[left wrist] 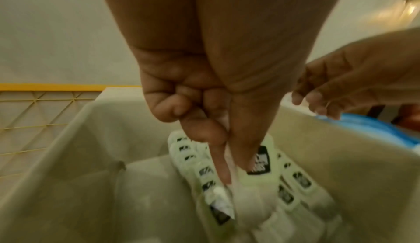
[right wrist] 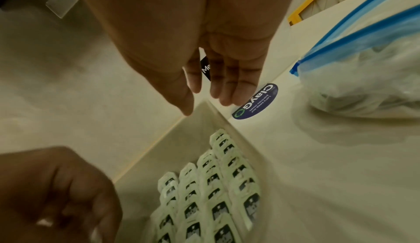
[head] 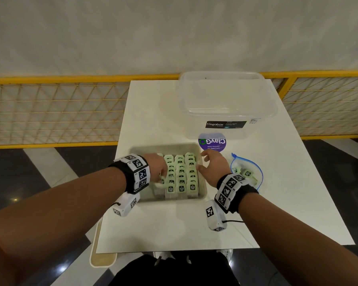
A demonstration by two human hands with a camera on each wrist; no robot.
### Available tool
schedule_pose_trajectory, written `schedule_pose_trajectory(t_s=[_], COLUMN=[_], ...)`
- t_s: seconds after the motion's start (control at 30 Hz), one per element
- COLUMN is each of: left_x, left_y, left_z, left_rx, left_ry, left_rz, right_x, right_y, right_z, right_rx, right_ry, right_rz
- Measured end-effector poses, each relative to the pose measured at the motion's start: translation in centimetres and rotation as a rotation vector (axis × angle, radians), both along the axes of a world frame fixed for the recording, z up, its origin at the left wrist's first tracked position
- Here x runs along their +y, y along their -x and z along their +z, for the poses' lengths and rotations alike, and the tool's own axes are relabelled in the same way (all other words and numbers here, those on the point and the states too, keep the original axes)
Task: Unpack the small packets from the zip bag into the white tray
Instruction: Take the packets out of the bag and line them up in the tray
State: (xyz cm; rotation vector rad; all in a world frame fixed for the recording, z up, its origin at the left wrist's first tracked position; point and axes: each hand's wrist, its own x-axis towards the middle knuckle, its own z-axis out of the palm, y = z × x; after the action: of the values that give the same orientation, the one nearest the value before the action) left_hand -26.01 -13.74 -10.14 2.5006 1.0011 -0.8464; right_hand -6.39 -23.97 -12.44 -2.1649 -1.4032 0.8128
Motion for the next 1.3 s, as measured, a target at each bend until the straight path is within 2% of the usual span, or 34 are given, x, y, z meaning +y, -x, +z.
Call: schedule_pose_trajectory(t_s=[0.17, 0.27, 0.3, 0.4, 0.43, 0.57, 0.73, 0.93, 1.03, 1.13, 1.2, 1.3], left_x=[-0.2, 0.7, 1.6, 5.1, 5.3, 4.2, 2.1, 1.6, 0.3, -2.1, -3.5, -5.1], left_y=[-0.9, -1.1, -1.1, -0.5, -0.4, -0.8, -3.0, -9.1, -13.8, -19.0, -22.0, -25.6], left_z=[-2.6, -5.1, -6.3, -14.8, -15.5, -13.1, -4.9, 2.6, 3.9, 3.6, 2.2, -0.4], left_rx=[0.285, 0.362, 0.372, 0.387, 0.398, 0.355, 0.338, 0.04, -0.175, -0.373, -0.411, -0.321], left_ry=[0.128, 0.097, 0.069, 0.159, 0.154, 0.102, 0.031, -0.054, -0.041, -0.015, 0.034, 0.01], left_rz=[-0.183, -0.173, -0.171, -0.091, -0.081, -0.144, -0.073, 0.058, 0.033, 0.021, 0.006, -0.153], right_x=[0.0, -0.2, -0.2, -0.2, -0.1, -0.1, -0.3, -1.4, -2.6, -4.0, -4.8, -5.8], right_y=[0.0, 0.0, -0.1, -0.2, -0.3, -0.5, -2.1, -8.4, -12.0, -14.6, -15.7, -16.9], right_z=[-0.9, -0.7, -0.7, -0.6, -0.7, -0.8, -0.4, 0.8, 1.3, 1.5, 1.5, 1.1], right_rx=[0.118, 0.156, 0.16, 0.166, 0.164, 0.168, 0.191, 0.027, -0.082, -0.208, -0.263, -0.268], right_ry=[0.223, 0.236, 0.233, 0.237, 0.236, 0.228, 0.197, 0.151, 0.218, 0.354, 0.423, 0.427], right_rz=[-0.023, -0.009, -0.001, 0.019, 0.026, 0.049, 0.015, -0.043, -0.059, 0.026, 0.081, 0.182])
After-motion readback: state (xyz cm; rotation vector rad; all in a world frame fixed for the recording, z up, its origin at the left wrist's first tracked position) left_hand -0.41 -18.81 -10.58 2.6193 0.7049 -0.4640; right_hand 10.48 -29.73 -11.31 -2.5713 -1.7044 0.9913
